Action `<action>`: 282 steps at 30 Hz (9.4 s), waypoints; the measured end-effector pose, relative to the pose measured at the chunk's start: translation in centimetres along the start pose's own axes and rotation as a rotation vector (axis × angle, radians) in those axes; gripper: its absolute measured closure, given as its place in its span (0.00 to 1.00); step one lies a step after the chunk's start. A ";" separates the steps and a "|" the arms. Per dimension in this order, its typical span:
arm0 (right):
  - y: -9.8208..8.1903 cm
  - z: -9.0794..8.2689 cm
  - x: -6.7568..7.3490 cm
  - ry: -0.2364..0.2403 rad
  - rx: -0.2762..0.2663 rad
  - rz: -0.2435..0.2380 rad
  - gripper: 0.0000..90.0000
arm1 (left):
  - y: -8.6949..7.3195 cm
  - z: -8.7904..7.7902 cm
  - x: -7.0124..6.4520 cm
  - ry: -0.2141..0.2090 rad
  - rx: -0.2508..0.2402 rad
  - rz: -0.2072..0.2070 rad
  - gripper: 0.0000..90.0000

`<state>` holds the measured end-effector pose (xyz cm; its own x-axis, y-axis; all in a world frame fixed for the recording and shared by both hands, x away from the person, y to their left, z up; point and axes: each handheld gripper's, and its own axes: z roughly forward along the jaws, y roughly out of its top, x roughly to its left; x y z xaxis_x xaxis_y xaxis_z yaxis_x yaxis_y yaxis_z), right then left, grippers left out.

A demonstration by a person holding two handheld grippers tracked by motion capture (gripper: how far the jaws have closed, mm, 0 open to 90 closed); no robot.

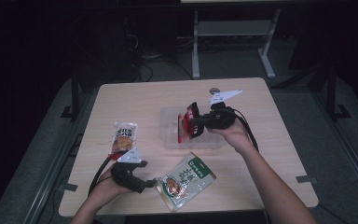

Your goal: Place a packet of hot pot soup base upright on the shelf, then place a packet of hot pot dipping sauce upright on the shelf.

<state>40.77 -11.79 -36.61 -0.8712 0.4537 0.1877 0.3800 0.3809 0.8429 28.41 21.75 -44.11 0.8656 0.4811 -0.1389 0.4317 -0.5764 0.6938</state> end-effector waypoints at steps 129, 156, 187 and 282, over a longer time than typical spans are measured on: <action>-14.1 -8.4 4.2 -0.124 0.171 0.023 0.21 | 1.4 -2.7 13.8 0.458 0.058 -0.350 1.00; -14.1 -8.5 4.0 -0.119 0.164 0.033 0.21 | 0.4 -0.8 13.2 0.302 0.134 -0.295 1.00; -14.0 -8.7 4.0 -0.122 0.151 0.042 0.20 | 0.6 0.4 5.1 0.010 0.210 -0.069 1.00; -3.9 15.6 8.4 0.189 0.319 -0.045 0.64 | -4.1 -3.8 3.9 0.184 0.182 -0.169 1.00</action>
<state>36.83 3.13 -46.14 -0.9201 0.2850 0.2687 0.3914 0.6427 0.6586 29.05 28.50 -44.81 0.7244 0.6821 -0.0994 0.6181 -0.5788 0.5319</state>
